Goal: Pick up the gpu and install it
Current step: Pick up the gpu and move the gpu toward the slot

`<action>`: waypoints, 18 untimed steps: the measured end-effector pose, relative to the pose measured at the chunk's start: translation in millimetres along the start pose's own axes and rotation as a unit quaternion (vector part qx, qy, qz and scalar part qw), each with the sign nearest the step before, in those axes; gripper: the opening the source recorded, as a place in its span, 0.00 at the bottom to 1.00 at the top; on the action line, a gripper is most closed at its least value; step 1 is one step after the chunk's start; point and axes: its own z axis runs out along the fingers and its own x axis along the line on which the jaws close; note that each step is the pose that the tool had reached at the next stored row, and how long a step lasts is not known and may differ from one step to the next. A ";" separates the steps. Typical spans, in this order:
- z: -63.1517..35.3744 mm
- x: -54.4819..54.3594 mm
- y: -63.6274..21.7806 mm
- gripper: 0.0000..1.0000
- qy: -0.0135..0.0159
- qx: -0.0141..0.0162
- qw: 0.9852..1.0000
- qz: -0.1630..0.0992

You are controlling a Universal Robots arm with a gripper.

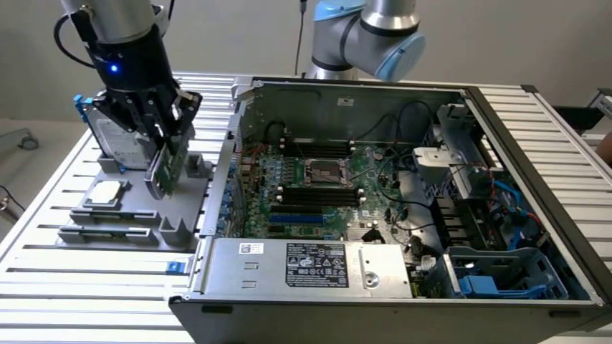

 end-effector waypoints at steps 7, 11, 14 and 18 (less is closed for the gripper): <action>-32.1 -10.7 -3.6 0.27 0.005 0.000 1.000 0.000; -50.3 -18.0 -6.0 0.27 0.009 0.000 1.000 0.000; -63.9 -25.6 -7.4 0.27 0.013 0.000 1.000 0.000; -79.2 -36.3 -9.2 0.27 0.020 -0.001 1.000 0.000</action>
